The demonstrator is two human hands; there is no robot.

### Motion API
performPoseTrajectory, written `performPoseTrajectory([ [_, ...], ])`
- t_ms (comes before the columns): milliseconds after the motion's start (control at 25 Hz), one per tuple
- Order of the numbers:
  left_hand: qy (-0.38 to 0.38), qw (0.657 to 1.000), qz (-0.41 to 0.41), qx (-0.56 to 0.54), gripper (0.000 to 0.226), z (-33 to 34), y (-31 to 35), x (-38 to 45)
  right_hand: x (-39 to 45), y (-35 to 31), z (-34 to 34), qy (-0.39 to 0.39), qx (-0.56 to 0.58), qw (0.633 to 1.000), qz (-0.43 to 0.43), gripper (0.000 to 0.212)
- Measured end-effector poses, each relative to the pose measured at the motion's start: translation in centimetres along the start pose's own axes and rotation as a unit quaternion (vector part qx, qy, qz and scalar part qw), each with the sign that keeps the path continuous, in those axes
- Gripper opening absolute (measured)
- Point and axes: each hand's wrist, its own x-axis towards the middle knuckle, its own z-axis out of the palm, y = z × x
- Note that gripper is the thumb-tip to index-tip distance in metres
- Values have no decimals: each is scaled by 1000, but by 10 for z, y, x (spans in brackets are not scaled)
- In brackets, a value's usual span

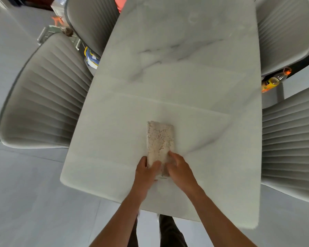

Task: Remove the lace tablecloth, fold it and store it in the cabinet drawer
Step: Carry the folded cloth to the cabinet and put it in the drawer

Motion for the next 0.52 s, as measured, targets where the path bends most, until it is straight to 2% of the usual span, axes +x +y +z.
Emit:
performPoseTrajectory([
  [80,-36,998,45,19,17,-34,18,-9,-20,-20,-7,52,-93,991,-86,61],
  [160,-120,989,70,51,27,-79,43,-19,-26,-52,-21,133,-136,961,-200,79],
  [200,-172,980,79,54,34,-107,56,-25,-27,-73,-30,141,-135,950,-242,88],
  [240,-212,972,89,40,43,-134,66,-32,-28,-94,-41,114,-115,952,-259,95],
  [320,-227,968,99,-46,49,-176,79,-51,-33,-128,-56,-29,10,976,-217,95],
  [360,-194,971,92,-107,46,-192,81,-63,-37,-137,-54,-118,85,973,-180,86],
  [400,-130,975,82,-158,40,-200,79,-74,-41,-140,-46,-185,145,961,-145,75],
  [480,55,984,83,-146,33,-211,62,-94,-50,-142,-15,-226,227,942,-96,64],
  [520,108,985,101,-94,36,-217,50,-104,-55,-145,4,-212,254,940,-79,64],
])
